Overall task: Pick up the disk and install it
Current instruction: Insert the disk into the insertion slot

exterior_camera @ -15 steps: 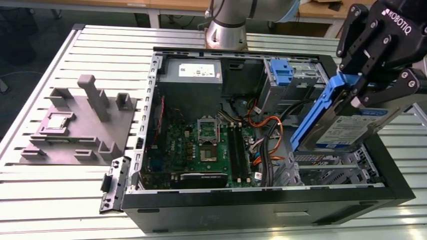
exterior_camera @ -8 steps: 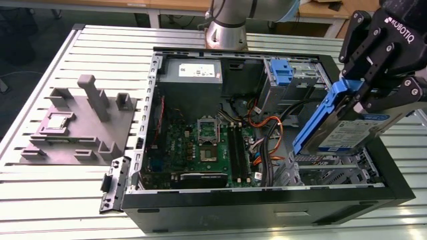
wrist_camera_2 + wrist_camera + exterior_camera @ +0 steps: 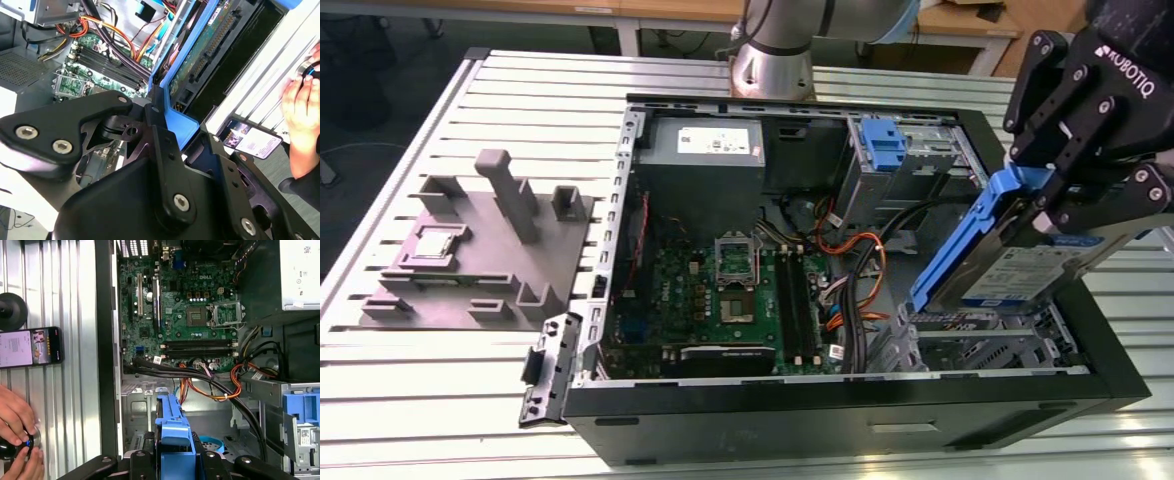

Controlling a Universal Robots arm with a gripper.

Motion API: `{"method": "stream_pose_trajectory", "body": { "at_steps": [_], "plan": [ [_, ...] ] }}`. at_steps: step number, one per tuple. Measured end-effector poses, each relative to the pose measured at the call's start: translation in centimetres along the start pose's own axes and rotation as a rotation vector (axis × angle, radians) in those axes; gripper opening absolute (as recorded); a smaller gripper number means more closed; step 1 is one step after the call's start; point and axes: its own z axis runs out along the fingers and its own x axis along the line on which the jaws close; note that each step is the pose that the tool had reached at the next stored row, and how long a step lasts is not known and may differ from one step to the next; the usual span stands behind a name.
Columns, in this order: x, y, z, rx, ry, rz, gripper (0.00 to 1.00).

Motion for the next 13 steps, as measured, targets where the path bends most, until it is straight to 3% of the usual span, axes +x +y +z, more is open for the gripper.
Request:
{"method": "stream_pose_trajectory", "body": {
  "at_steps": [13],
  "plan": [
    [0.27,-0.1,0.69,0.0,0.0,0.0,0.36]
  ]
}}
